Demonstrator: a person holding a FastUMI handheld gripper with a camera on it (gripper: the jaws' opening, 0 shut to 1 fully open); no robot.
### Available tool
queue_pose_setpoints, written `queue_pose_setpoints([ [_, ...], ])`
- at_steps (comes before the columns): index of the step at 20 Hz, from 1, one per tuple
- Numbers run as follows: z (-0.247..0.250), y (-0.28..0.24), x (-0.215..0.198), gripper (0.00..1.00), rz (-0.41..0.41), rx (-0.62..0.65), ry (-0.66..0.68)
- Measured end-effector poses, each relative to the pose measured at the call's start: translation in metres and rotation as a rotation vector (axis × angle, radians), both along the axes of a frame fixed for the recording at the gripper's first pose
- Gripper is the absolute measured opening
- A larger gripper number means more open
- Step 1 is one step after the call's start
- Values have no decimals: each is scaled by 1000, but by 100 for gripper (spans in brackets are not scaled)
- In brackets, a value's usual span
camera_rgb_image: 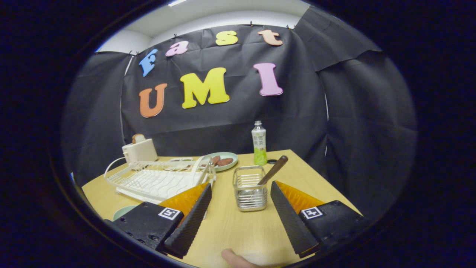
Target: Take the plate from the dish rack, then take the spoon from the basket and place it into the plate.
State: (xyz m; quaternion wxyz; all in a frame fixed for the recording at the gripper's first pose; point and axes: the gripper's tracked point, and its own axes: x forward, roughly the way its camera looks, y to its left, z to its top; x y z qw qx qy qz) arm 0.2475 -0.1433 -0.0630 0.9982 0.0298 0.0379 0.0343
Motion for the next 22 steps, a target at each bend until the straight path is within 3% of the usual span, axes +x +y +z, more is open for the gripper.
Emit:
queue_pose_setpoints([
  [6, -2, -23, 57, 100, -26, -2, 75],
  [8, 13, -22, 70, 91, -12, -9, 38],
  [12, 19, -7, 76, 30, -19, -24, 55],
  [17, 41, 16, 76, 18, -79, -142, 24],
  [20, 59, 32, 68, 17, -80, -150, -1],
  [22, 78, 27, 61, 17, -122, -152, -41],
])
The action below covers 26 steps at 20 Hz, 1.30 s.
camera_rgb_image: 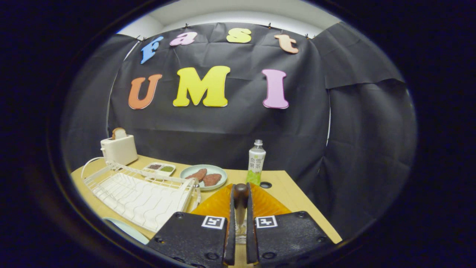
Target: Take the plate from the dish rack, then take the spoon from the basket and place it into the plate.
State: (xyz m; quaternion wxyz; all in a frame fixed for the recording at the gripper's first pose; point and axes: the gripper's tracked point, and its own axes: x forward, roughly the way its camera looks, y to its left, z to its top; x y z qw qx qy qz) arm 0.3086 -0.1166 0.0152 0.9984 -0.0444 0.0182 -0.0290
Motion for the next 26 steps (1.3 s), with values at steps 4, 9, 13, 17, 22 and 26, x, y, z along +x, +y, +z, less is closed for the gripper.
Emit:
queue_pose_setpoints([
  [4, 45, 3, -28, 17, -36, 1, -84],
  [9, 88, 31, -84, 17, 9, 7, -162],
  [13, 106, 65, -129, 17, 54, -4, -209],
  [17, 95, 111, -161, 16, 116, -3, -211],
  [22, 36, 191, -182, 17, 241, 5, -143],
  [26, -17, 234, -177, 17, 277, -31, -75],
])
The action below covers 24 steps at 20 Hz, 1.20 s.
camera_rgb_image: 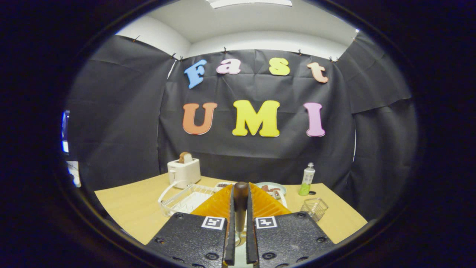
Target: Take the plate from the dish rack, then take the spoon from the basket and place it into the plate.
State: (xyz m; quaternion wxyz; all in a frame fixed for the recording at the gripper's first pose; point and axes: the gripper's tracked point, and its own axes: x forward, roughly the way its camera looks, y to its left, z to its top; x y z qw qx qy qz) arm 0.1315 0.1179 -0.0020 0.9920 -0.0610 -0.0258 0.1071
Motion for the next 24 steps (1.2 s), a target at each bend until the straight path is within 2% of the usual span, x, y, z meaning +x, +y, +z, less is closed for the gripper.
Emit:
queue_pose_setpoints([
  [4, -34, 24, 7, 17, 9, 26, 44],
  [9, -73, 30, 20, 17, -11, 24, 105],
  [12, -81, 19, 22, 19, -27, 52, 100],
  [14, -75, 18, 16, 23, -6, 93, 86],
  [19, -75, -17, 8, 63, -54, 183, 131],
  [20, -73, -22, 4, 63, -63, 208, 132],
  [21, -72, -30, 1, 73, -88, 222, 137],
  [23, -70, -41, 1, 91, -96, 200, 145],
  [24, -70, -47, -2, 95, -121, 174, 153],
])
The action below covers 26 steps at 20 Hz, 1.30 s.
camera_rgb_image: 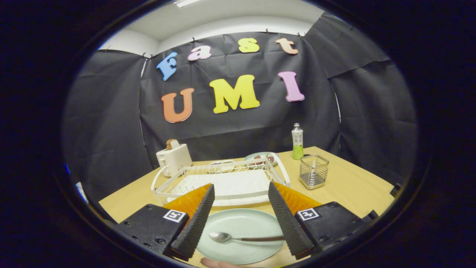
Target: Take the plate from the dish rack, then take the spoon from the basket and place it into the plate.
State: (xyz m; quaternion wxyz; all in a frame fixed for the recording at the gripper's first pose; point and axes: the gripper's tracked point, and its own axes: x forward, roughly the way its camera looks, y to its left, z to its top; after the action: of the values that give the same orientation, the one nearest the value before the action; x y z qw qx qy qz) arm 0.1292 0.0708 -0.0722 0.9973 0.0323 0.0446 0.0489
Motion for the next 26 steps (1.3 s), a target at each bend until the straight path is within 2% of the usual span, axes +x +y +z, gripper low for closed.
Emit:
queue_pose_setpoints([
  [1, 2, -7, -5, 100, -19, -19, 4],
  [5, 14, -20, -26, 100, -41, -46, -11],
  [10, 30, -28, -58, 100, -42, -69, -13],
  [13, 41, -20, -81, 100, 8, -53, -25],
  [15, 49, -26, -94, 100, -5, -68, -34],
  [21, 60, -47, -123, 100, -140, -164, -39],
  [26, 58, -38, -140, 100, -81, -143, -22],
])
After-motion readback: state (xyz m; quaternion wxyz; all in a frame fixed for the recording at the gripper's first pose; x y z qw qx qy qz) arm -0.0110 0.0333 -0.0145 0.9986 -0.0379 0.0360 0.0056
